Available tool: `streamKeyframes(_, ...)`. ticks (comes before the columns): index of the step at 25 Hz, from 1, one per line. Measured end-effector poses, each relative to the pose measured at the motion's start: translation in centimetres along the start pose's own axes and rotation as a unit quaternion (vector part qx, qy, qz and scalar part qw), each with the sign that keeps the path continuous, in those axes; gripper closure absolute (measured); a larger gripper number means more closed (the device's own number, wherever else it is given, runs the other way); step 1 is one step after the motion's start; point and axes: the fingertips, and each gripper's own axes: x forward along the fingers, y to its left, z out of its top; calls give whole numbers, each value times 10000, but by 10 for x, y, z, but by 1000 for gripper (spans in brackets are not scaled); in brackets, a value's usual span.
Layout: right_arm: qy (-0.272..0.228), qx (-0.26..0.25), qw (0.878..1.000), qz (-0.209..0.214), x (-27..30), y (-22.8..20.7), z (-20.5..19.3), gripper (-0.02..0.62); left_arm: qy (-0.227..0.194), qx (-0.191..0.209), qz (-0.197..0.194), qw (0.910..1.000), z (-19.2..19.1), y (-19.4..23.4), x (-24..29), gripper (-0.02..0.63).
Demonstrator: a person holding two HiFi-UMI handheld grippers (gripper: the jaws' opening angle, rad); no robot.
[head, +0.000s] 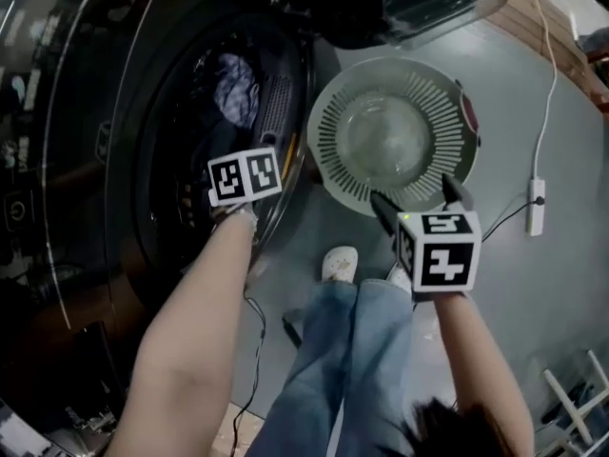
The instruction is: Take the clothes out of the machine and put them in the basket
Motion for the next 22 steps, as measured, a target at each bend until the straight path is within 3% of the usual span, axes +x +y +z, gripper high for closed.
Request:
streamKeyframes(5, 235, -48, 9997, 30, 17, 5, -8, 78, 593, 17, 82, 9982, -24, 1, 14, 213)
streamKeyframes(6, 268, -50, 9996, 51, 18, 6, -10, 78, 741, 16, 136, 9972, -31, 0, 15, 249)
streamKeyframes(8, 306, -73, 9995, 101, 20, 11, -12, 78, 893, -37, 254, 9957, -41, -2, 14, 589)
streamKeyframes(11, 349, -156, 9991, 181, 19, 16, -15, 78, 752, -317, 75, 9966, -40, -9, 8, 591)
streamKeyframes(14, 368, -191, 9989, 205, 13, 19, -17, 78, 340, -526, -151, 9979, -23, -17, -8, 591)
streamKeyframes(18, 349, -147, 9992, 162, 3, 15, -15, 78, -429, -481, -601, 9961, 13, -40, -50, 591)
streamKeyframes(22, 310, 4, 9995, 36, -9, 4, -12, 78, -1155, -345, -1021, 9874, 47, -61, -98, 591)
